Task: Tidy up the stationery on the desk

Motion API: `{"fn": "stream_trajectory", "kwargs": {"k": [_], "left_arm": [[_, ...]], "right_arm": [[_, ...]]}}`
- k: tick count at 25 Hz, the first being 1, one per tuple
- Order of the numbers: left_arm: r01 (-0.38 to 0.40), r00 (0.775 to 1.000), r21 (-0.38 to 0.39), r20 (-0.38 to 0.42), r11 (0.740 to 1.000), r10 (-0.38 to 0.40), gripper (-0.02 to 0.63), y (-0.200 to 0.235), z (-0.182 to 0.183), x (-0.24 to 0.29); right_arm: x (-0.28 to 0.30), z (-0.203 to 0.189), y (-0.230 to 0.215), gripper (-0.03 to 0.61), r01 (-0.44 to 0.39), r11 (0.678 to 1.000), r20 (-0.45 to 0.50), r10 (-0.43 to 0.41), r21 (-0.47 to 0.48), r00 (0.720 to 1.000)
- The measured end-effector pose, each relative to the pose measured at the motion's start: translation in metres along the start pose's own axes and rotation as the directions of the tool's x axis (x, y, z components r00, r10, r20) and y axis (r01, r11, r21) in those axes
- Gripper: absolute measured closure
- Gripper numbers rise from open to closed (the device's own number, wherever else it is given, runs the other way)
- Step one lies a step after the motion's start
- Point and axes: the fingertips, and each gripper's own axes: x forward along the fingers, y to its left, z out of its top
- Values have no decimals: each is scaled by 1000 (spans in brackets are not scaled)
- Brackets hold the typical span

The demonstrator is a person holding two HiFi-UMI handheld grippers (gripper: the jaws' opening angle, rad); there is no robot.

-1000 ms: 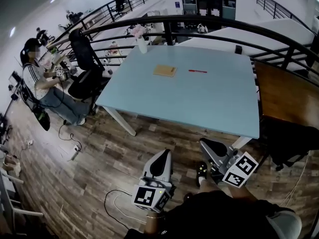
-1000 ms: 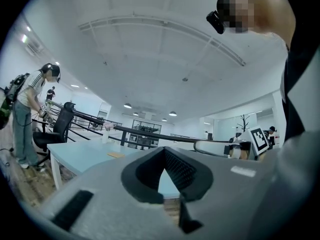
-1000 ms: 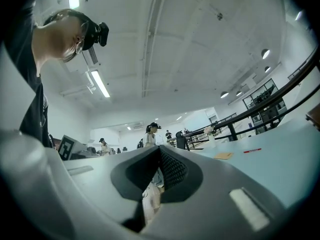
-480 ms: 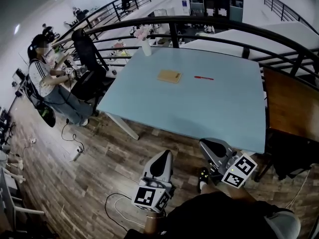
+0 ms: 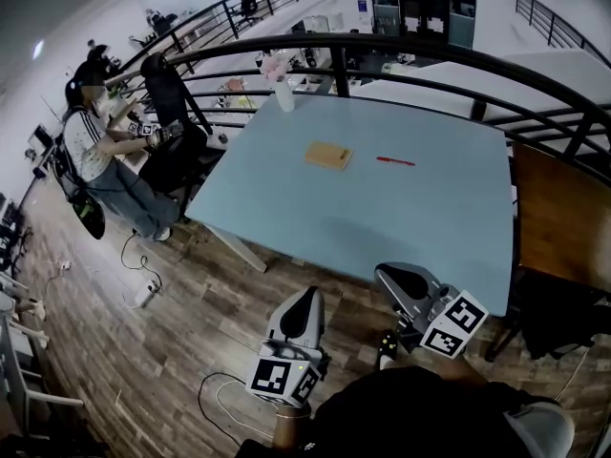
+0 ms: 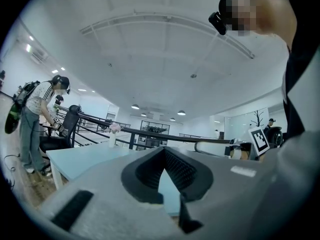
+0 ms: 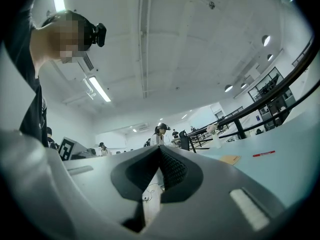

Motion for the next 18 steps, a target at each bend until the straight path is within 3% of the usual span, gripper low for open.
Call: {"fn": "stream_trajectory", "kwargs": {"k": [18], "left_arm": [[-16,1000,18,13,1000,15,617,1,3,105]], "right_arm": [[18,36,-99,572,-34,999,9,34,2,999]]}}
